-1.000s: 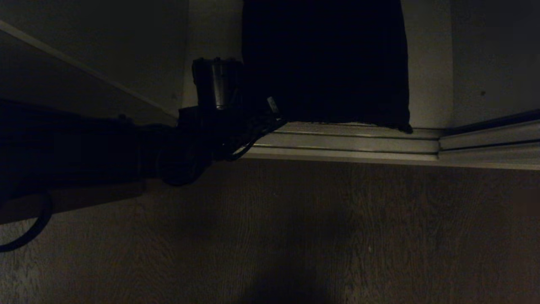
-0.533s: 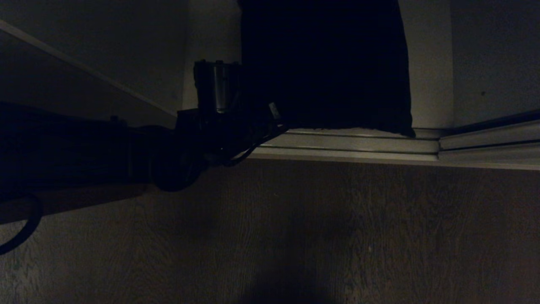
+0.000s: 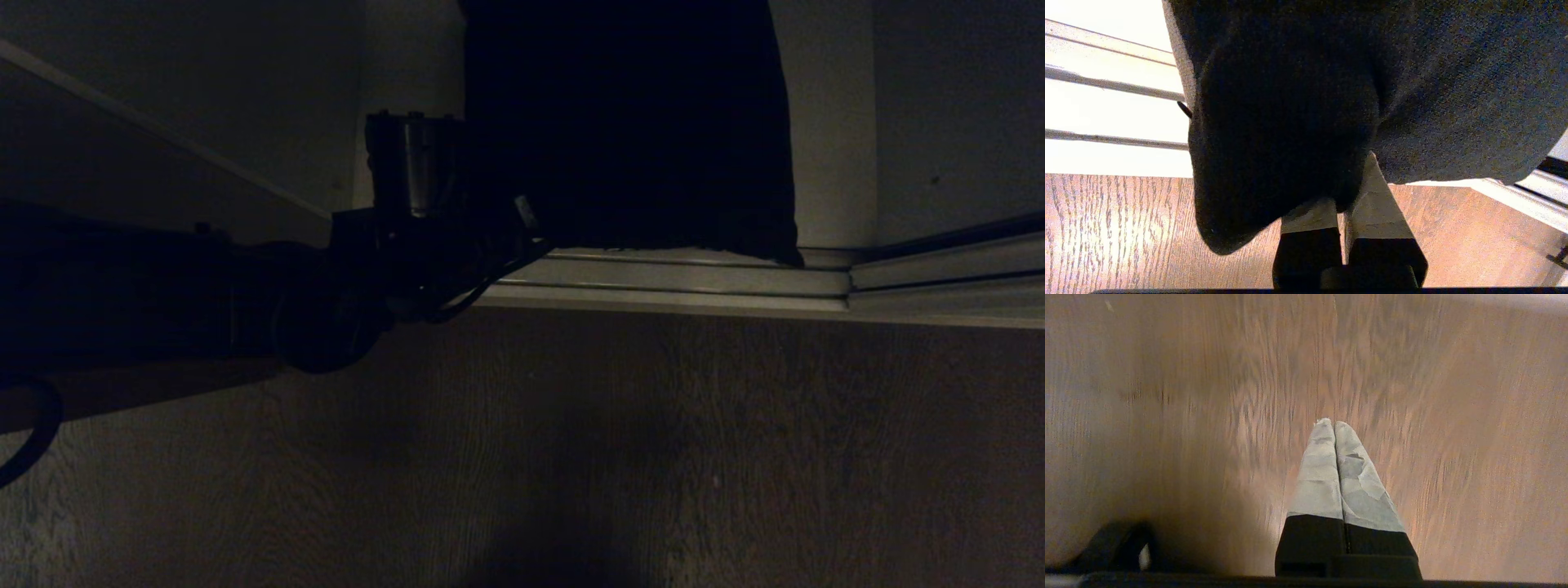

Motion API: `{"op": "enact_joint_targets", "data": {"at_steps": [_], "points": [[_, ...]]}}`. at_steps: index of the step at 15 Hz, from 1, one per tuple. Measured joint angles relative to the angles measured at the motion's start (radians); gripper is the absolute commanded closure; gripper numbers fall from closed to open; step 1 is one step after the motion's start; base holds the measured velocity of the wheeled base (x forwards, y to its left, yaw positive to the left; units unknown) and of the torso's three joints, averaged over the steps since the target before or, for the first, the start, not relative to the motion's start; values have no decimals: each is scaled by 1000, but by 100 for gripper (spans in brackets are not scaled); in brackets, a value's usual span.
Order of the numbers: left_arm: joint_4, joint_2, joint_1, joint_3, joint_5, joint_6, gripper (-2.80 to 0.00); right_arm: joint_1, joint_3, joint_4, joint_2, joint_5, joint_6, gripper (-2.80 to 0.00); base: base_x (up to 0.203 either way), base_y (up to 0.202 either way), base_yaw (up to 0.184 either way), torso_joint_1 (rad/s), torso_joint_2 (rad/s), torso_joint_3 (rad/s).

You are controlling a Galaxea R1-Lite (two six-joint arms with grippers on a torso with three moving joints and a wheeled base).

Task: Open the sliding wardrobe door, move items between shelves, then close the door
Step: Place the pillow on the higher shelf

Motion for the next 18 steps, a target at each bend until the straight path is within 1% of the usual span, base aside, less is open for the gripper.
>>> {"op": "enact_joint_targets", "data": {"at_steps": [1,2,4,5,6,7,10,13,14,16,18], "points": [[-2,0,0,6,1,-6,0,0,-63,44,9,-7,19,0,0,0,0,0,0,0],[-4,0,0,12,1,-15,0,1,-159,87,24,-9,51,0,0,0,0,0,0,0],[-6,-2,0,17,1,-24,0,1,-324,220,80,4,120,0,0,0,0,0,0,0],[-6,-3,0,23,1,-27,0,-1,-374,282,121,26,143,0,0,0,0,0,0,0],[-9,-5,0,32,1,-28,0,-1,-409,309,165,59,160,0,0,0,0,0,0,0],[-10,-6,0,43,1,-28,0,-3,-439,314,208,114,181,0,0,0,0,0,0,0],[-10,-3,0,48,1,-28,0,-6,-473,343,286,308,257,0,0,0,0,0,0,0],[-8,1,1,37,-3,-26,0,-8,-486,338,347,430,338,0,0,0,0,0,0,0],[-7,3,1,32,-3,-25,0,-8,-485,333,366,462,348,0,0,0,0,0,0,0],[-7,8,1,21,-3,-25,0,-8,-469,290,427,477,349,0,0,0,0,0,0,0],[0,11,1,10,-4,-25,0,-7,-428,166,530,479,351,0,0,0,0,0,0,0]]}}
